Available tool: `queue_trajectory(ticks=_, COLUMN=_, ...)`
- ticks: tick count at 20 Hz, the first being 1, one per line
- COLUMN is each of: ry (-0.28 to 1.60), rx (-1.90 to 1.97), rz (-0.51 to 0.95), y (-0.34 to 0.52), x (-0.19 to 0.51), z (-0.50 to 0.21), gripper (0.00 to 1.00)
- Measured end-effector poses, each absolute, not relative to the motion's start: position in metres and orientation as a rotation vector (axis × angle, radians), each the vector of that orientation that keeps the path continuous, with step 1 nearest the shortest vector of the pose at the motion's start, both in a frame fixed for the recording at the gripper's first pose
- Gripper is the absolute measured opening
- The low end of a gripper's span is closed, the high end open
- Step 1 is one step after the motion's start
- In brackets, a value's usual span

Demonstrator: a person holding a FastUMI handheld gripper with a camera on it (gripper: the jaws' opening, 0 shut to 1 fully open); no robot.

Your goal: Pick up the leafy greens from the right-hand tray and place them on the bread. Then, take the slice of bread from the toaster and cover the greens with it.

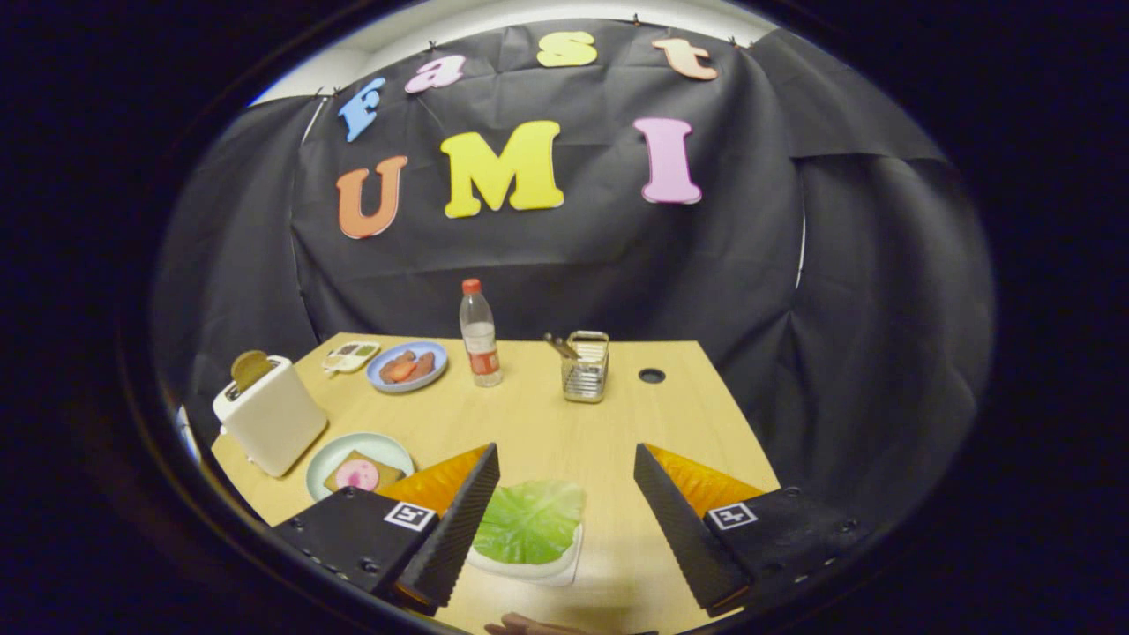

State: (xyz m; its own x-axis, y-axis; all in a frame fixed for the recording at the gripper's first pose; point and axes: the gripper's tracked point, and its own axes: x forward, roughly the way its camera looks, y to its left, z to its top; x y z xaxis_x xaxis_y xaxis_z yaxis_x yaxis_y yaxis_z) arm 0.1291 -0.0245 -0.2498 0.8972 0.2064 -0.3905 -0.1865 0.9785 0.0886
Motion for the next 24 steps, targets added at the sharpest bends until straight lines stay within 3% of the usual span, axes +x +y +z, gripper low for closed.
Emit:
queue_trajectory(ticks=8, ry=0.681, rx=0.067, rz=0.271, y=-0.003, x=0.179, z=-0.356, gripper=0.94)
queue_trajectory(ticks=13, ry=0.817, rx=0.144, rz=0.301, y=0.015, x=0.193, z=-0.391, gripper=0.88)
queue_trajectory(ticks=19, ry=0.868, rx=0.212, rz=0.278, y=0.023, x=0.201, z=-0.396, gripper=0.50)
queue_trajectory(ticks=21, ry=0.866, rx=0.204, rz=0.275, y=0.024, x=0.199, z=-0.395, gripper=0.47)
queue_trajectory(ticks=24, ry=0.847, rx=0.174, rz=0.239, y=0.021, x=0.203, z=-0.390, gripper=0.23)
